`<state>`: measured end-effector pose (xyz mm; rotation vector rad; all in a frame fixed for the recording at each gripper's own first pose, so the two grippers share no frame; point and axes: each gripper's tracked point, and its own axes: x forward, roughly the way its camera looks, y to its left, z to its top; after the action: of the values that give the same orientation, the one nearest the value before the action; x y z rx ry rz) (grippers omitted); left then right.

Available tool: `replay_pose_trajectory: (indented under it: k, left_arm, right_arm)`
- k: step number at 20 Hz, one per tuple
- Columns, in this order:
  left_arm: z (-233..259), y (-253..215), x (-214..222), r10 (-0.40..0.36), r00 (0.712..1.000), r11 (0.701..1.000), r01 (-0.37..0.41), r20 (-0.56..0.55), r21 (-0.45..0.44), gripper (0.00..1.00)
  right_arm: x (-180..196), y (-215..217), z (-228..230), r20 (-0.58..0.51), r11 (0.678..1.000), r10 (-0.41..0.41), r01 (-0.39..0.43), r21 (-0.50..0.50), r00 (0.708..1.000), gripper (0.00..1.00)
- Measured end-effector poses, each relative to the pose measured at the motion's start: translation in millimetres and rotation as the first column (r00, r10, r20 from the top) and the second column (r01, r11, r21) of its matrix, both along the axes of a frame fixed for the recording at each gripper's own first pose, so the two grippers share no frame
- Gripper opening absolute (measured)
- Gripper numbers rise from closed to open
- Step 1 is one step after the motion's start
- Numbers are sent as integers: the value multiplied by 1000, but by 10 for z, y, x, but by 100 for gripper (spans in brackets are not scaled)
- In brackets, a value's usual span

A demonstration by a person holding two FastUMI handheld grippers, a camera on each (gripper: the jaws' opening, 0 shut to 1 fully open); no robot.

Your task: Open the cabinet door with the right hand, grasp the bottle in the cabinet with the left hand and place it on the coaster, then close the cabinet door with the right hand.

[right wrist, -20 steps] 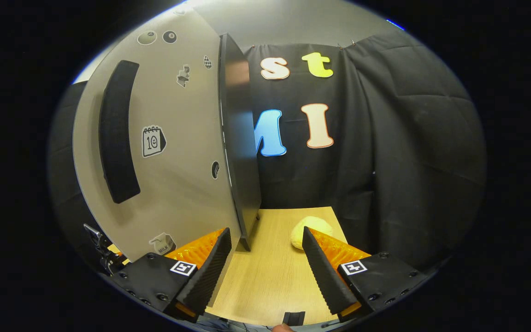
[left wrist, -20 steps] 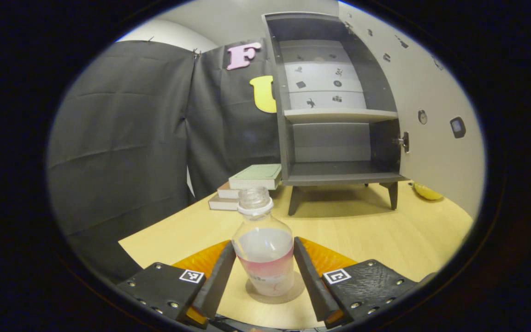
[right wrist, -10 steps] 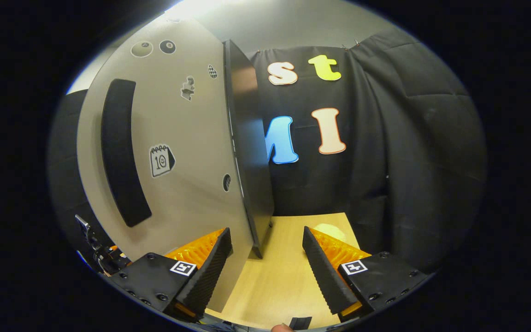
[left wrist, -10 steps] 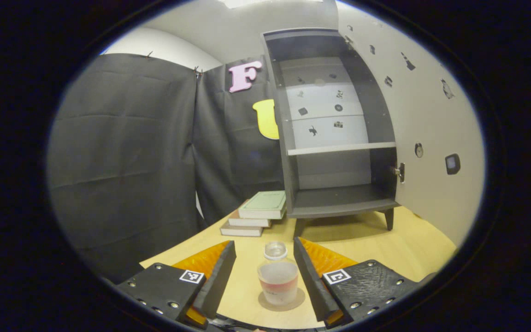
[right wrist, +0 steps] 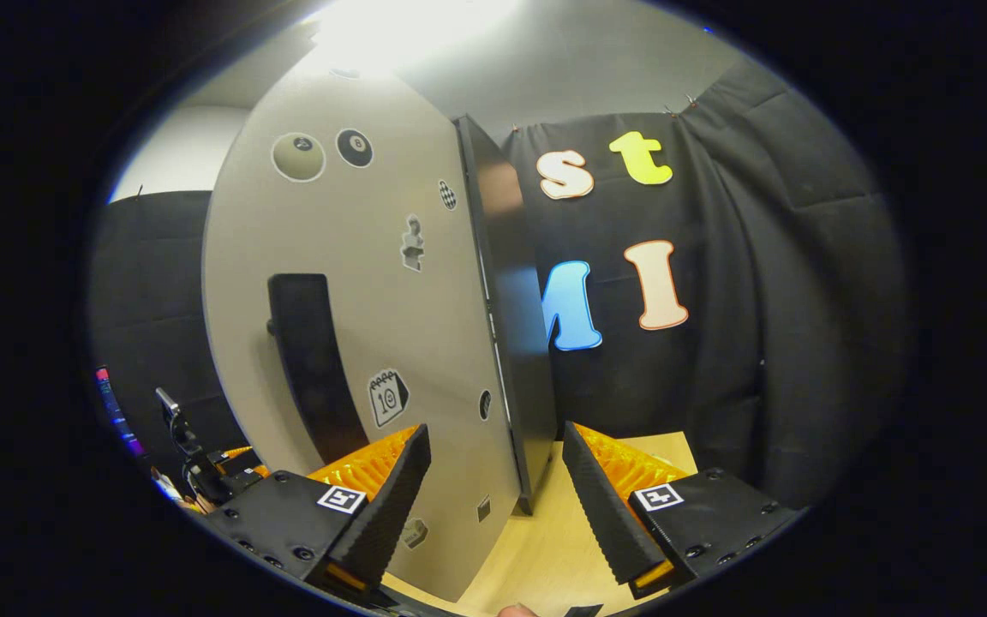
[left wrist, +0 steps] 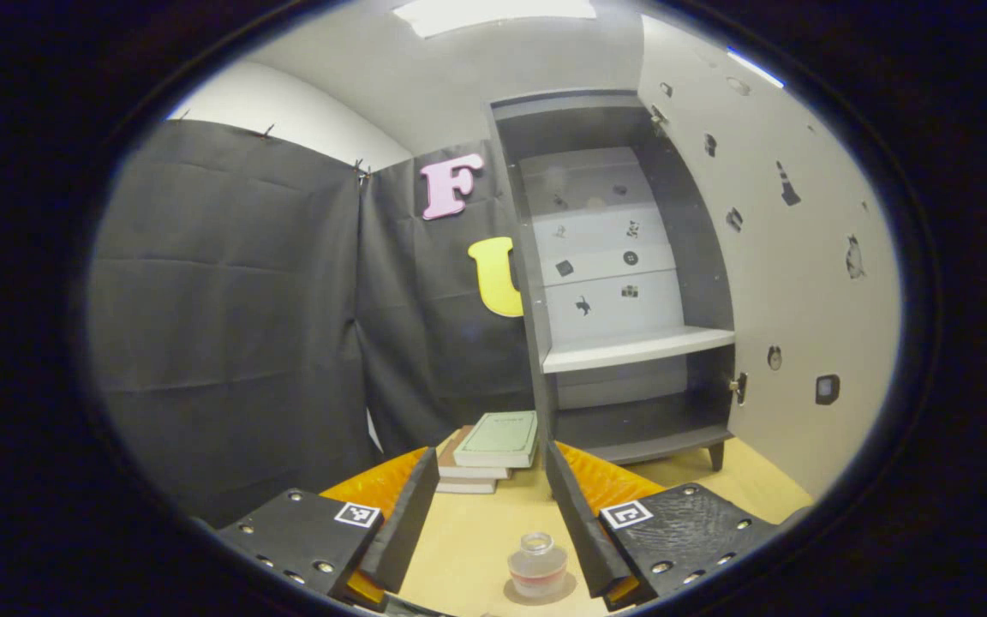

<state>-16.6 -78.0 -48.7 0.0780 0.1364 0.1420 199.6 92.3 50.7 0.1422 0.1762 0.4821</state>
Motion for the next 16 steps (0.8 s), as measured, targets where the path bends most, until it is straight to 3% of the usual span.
replay_pose_trajectory:
  k: [5,16]
  left_arm:
    - [105,219,150,-51,998,998,52,37,-23,78]
    - [6,986,211,-33,998,997,36,52,-65,76]
  right_arm:
    - [-10,115,46,26,996,-46,48,-81,999,97]
    - [-89,868,89,26,993,11,-8,-119,1000,97]
